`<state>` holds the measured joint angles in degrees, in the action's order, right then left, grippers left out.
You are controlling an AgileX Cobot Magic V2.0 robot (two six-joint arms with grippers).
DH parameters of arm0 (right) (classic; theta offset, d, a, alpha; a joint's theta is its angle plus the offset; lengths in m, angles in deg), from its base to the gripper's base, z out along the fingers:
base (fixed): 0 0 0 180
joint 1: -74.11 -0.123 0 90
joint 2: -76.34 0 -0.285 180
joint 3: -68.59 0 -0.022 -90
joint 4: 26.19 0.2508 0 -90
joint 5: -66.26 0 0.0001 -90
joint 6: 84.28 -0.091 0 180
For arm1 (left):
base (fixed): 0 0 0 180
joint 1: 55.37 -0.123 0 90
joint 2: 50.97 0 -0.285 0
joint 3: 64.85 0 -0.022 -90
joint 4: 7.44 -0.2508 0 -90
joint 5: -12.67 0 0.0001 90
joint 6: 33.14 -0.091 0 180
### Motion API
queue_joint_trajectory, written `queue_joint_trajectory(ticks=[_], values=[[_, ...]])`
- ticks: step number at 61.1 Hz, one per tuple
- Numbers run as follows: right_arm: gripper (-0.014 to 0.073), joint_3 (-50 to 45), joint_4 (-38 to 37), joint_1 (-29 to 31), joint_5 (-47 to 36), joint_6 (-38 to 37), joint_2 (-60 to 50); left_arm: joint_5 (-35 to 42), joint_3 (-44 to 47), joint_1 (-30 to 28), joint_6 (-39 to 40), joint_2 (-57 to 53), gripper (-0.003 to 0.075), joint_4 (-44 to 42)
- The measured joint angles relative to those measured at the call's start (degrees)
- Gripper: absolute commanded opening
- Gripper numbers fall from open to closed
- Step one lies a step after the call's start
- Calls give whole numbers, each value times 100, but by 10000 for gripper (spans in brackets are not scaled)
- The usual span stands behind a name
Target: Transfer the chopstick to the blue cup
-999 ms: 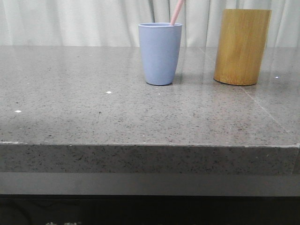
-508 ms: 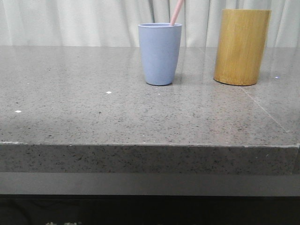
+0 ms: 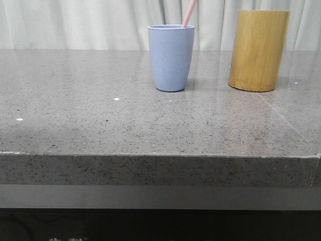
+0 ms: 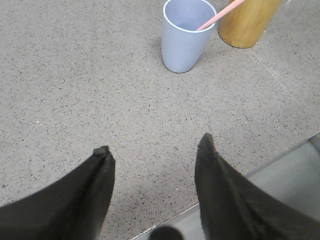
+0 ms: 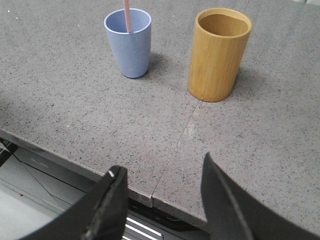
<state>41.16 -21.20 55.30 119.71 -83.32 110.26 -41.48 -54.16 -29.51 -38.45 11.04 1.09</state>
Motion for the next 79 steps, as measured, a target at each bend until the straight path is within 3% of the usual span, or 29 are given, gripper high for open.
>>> queue_joint_trajectory(ticks=[6,21,27,63,71,79], values=[[323,-141,0,0,0,-9,-214,0,0,0,0,0,279,0],[-26,-197,0,0,12,-9,-239,0,0,0,0,0,6,0],[-121,-197,0,0,12,-13,-239,0,0,0,0,0,-19,0],[-117,-197,-37,0,47,-22,-239,42,34,-9,-2,0,-19,4],[-117,-197,-37,0,47,-22,-239,389,382,-206,-11,-289,-19,32],[-117,-197,-46,0,58,-22,-239,1280,1124,-763,-14,-1093,-19,-132]])
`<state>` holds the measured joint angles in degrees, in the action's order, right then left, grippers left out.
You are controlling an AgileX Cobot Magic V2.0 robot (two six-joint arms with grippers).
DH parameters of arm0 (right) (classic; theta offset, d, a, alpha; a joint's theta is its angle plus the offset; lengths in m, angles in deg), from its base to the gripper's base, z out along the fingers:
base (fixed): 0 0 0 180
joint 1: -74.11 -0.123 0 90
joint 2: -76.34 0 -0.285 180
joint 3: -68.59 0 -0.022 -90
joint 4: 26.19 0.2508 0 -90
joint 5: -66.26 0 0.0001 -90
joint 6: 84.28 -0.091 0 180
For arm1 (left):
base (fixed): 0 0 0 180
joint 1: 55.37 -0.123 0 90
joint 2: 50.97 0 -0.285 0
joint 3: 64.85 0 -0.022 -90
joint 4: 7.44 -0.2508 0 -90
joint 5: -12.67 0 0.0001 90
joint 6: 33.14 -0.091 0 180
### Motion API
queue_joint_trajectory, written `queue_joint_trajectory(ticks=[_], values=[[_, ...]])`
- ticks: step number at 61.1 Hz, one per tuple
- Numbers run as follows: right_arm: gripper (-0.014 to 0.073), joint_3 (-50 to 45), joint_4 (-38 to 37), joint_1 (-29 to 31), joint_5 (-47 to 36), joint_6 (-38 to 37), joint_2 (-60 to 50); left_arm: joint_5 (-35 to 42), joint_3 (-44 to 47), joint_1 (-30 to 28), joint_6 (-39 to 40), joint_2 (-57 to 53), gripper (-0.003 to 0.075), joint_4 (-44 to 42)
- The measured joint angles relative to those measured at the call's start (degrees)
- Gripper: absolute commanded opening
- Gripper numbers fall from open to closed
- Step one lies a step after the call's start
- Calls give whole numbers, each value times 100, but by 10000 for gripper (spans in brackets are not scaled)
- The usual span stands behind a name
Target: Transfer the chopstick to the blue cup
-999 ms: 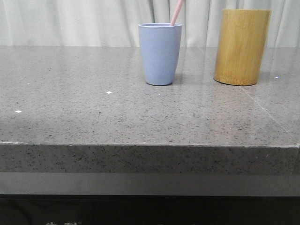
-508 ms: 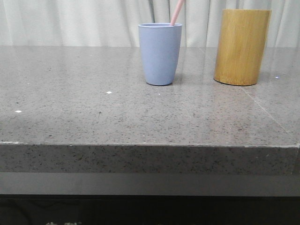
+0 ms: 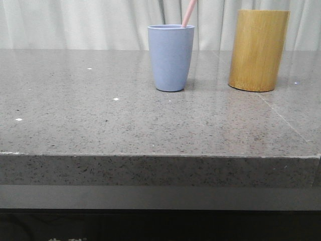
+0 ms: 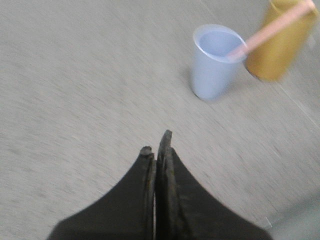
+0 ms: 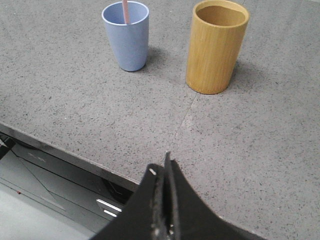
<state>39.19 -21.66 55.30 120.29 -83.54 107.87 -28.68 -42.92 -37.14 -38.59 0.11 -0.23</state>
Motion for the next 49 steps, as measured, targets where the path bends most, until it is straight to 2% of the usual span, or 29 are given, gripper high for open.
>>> queue_joint_trajectory(ticks=[15,33,49], values=[[-117,0,0,0,0,0,0,1835,2353,-1057,-10,-2110,-19,-67],[-117,0,0,0,0,0,0,2669,4494,-1400,243,-3775,-19,158],[-117,0,0,0,0,0,0,3111,5459,-1463,926,-4354,-19,-229]])
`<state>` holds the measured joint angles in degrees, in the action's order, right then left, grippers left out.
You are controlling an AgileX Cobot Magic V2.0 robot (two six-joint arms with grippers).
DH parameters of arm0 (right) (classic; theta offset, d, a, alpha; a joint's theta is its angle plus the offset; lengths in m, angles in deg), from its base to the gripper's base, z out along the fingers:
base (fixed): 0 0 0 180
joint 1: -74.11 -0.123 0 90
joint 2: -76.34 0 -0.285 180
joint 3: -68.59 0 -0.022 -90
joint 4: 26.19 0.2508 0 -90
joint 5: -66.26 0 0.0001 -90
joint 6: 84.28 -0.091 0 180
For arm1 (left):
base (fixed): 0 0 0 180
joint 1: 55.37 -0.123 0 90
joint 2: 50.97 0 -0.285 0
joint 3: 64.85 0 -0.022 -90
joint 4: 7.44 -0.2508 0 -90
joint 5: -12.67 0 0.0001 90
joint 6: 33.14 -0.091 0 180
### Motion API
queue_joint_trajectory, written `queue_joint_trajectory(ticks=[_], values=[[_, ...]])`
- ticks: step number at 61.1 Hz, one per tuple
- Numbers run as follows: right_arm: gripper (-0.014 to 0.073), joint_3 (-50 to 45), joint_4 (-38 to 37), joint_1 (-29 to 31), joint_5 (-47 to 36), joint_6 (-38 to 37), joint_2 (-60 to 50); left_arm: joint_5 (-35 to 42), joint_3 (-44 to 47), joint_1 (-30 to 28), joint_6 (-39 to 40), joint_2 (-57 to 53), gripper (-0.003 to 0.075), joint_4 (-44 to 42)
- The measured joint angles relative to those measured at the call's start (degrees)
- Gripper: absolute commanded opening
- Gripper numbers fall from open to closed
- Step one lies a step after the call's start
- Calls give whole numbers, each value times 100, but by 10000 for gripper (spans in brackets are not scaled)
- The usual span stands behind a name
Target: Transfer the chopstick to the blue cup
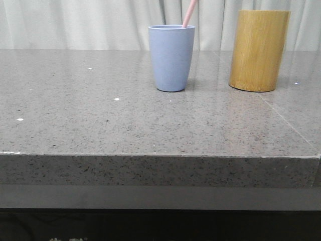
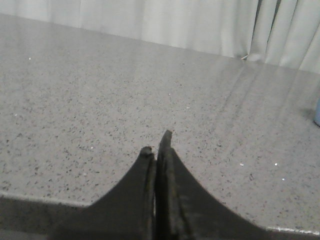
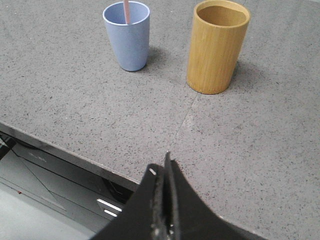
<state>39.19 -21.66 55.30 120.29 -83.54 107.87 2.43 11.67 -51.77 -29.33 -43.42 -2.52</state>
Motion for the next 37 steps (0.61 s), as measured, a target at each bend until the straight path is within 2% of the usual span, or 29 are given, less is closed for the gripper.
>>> queue_joint_trajectory(ticks=[13,37], values=[[-117,0,0,0,0,0,0,633,93,0,96,0,-19,-82],[-117,0,0,0,0,0,0,805,93,0,96,0,-19,-183]])
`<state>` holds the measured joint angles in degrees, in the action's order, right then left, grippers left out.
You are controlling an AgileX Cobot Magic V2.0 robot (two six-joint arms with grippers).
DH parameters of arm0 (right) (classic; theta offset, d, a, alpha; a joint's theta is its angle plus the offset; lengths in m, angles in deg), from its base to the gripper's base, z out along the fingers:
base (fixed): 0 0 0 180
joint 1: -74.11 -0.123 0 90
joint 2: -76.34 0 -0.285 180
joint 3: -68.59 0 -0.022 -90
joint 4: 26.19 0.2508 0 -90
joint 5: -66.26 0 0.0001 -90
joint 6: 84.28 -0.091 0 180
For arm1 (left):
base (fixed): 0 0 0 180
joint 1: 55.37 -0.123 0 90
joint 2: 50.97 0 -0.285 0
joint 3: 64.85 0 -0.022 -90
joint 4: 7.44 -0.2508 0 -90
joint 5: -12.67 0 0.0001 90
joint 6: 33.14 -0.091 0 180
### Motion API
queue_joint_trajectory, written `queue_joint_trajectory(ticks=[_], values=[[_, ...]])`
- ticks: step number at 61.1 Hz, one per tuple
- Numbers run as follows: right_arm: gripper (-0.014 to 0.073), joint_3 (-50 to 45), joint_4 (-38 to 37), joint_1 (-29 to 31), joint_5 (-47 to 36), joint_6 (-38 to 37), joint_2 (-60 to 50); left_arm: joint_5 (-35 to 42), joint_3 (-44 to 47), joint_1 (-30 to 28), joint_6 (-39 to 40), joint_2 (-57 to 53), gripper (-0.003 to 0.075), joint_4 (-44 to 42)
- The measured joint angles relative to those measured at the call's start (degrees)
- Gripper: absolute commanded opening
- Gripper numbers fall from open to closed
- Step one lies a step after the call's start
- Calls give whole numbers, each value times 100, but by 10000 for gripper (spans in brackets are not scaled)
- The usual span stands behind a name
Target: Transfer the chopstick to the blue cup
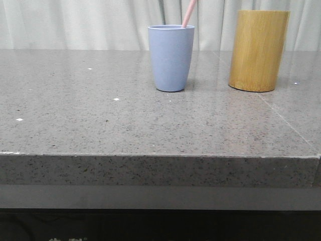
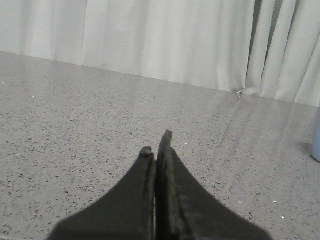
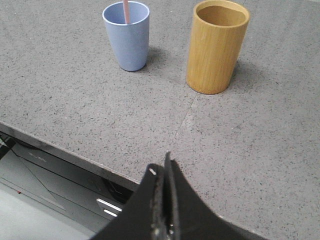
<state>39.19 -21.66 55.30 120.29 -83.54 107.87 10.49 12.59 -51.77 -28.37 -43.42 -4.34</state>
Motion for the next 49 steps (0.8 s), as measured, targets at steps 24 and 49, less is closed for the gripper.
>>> queue_joint_trajectory(ticks=[24,49], values=[[-117,0,0,0,0,0,0,48,0,152,-11,0,-19,-502],[-117,0,0,0,0,-4,0,48,0,164,-694,0,-19,-117]])
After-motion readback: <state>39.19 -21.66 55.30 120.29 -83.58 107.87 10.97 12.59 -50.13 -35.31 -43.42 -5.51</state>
